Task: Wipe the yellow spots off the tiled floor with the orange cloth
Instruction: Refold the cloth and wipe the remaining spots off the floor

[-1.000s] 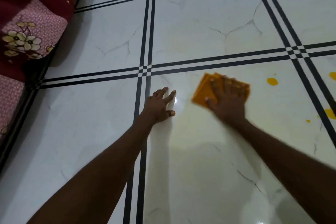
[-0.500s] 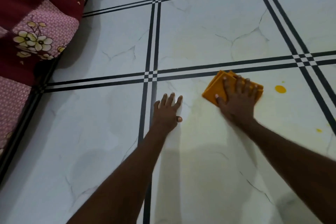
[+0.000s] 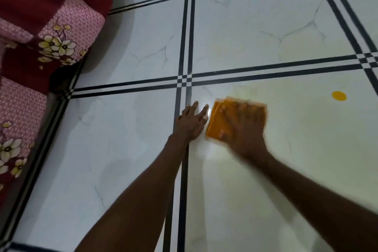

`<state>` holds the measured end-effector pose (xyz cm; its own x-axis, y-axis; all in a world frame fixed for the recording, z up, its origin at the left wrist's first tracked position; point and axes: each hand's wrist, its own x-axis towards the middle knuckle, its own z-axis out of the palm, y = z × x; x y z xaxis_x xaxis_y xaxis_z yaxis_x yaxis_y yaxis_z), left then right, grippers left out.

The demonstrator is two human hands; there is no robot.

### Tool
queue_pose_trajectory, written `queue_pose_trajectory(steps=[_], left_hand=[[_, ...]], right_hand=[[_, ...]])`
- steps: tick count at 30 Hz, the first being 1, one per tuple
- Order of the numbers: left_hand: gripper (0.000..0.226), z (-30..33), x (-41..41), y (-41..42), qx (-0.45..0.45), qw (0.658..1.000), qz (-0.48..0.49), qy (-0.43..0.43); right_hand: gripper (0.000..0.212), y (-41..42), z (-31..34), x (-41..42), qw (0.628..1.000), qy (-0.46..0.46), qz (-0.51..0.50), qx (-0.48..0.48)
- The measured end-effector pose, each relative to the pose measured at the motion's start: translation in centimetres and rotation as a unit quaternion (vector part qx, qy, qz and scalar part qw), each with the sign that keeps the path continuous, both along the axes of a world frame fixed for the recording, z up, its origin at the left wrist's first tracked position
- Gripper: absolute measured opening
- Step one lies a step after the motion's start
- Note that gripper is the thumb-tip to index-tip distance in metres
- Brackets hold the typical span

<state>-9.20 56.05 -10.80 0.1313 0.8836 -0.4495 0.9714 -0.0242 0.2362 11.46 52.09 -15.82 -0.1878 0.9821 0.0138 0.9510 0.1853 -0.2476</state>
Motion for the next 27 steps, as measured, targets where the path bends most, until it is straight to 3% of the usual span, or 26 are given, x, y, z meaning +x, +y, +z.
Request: queue_pose_trajectory(steps=[3, 5, 8, 11, 15, 18, 21, 24, 27], left_hand=[[0.052, 1.1, 0.4, 0.2, -0.022, 1.000, 0.013, -0.005], [0.058, 1.1, 0.7, -0.2, -0.027, 0.999, -0.007, 0.028], [0.078, 0.5, 0.9, -1.0, 0.001, 0.997, -0.023, 0.070], [0.084, -0.9, 1.8, -1.7, 0.036, 0.997, -0.009, 0.066], [0.077, -1.9, 4.6, -2.0, 0.123, 0.991, 0.019, 0.054], [0.071, -1.6, 7.2, -1.2, 0.172, 0.985, 0.016, -0.025], [0.068, -1.8, 9.8, 0.1, 0.176, 0.981, -0.073, -0.047], [0.071, -1.8, 12.9, 2.6, 0.125, 0.981, -0.146, -0.024], [0.099, -1.6, 14.6, 4.3, 0.061, 0.979, -0.180, 0.069]], right_hand=[[0.079, -11.2, 0.5, -1.8, 0.991, 0.038, 0.124, -0.020], [0.083, -14.6, 0.3, 1.1, 0.988, 0.024, 0.149, -0.017], [0.080, -11.9, 0.3, 8.4, 0.996, 0.000, 0.094, -0.008], [0.085, -3.6, 0.1, 14.5, 0.998, -0.042, -0.034, -0.010], [0.086, 2.1, 0.2, 12.0, 0.993, -0.013, -0.117, -0.005], [0.083, -2.8, -0.2, 6.4, 0.999, -0.003, -0.027, 0.018], [0.080, -2.6, -0.2, 7.8, 0.996, -0.007, 0.085, 0.012], [0.076, 3.0, -0.3, 15.7, 0.998, -0.034, -0.061, 0.004], [0.076, 2.1, 0.3, 23.2, 0.977, -0.023, -0.210, 0.005]])
